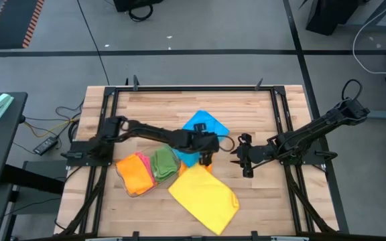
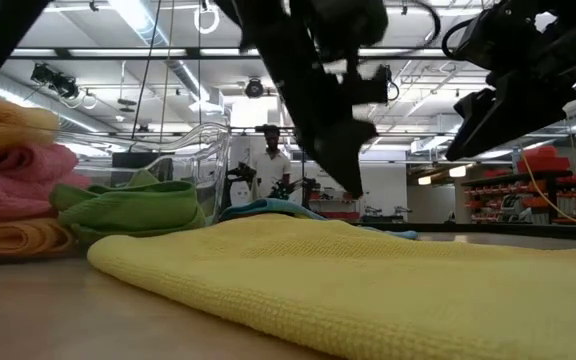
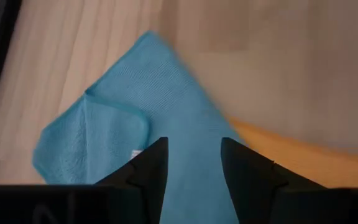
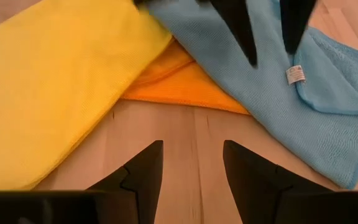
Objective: Fold microfiber towels
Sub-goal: Fold the blue microfiber cloth
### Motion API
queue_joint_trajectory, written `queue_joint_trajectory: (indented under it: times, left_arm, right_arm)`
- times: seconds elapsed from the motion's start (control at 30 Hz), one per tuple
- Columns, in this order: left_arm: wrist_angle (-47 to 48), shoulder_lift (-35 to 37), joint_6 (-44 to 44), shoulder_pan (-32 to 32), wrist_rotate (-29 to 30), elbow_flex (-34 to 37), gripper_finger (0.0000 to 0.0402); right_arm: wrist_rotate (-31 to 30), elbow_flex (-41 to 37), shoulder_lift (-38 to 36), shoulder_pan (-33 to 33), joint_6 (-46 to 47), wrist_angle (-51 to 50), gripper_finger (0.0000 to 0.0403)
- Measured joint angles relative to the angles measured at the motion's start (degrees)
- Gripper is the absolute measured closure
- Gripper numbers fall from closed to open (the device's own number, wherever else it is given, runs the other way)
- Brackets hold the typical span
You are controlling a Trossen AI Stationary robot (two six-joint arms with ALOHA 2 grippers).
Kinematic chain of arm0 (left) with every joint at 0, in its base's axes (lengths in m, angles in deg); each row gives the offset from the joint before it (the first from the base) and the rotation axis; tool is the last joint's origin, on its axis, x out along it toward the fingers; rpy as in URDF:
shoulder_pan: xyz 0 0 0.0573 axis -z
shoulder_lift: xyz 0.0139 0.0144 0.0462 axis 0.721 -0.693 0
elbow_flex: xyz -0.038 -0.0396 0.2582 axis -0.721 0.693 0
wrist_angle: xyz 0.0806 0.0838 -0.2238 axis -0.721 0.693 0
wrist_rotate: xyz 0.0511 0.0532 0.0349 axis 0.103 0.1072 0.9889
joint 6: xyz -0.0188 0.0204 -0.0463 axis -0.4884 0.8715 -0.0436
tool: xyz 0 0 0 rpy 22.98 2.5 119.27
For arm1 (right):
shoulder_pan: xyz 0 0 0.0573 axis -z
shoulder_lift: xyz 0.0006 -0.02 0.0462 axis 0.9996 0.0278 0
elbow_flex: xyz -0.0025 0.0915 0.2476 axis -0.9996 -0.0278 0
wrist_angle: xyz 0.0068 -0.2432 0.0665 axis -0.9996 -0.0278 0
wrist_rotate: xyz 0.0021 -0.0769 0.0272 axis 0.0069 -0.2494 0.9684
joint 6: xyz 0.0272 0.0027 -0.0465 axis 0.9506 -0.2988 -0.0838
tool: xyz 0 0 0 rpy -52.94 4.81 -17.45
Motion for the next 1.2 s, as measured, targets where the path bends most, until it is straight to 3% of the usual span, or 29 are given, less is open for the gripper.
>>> queue_joint_trajectory:
  times: [0.4,0.63,0.87,1.1,1.2]
  left_arm:
    - [-7.82,-5.93,0.14,-6.93,-0.52,0.02,0.024]
    - [-11.44,-7.09,1.42,-8.56,-6.44,-0.07,0.0254]
    - [-10.81,-7.32,3.27,-9.06,-6.44,0.0,0.0301]
    - [-9.55,-7.32,7.56,-9.06,-6.67,0.0,0.0388]
    - [-8.28,-6.89,7.78,-9.35,-6.75,0.0,0.0391]
  right_arm:
    - [-2.94,0.0,0.0,0.04,-0.97,-4.28,0.0226]
    - [-3.0,0.0,0.0,0.06,-1.85,-4.14,0.0226]
    - [-2.63,0.0,0.0,0.02,-1.45,-3.44,0.0226]
    - [-2.57,0.0,0.0,0.02,-1.25,-3.38,0.0226]
    - [-2.46,0.0,0.0,0.02,-1.2,-3.4,0.0226]
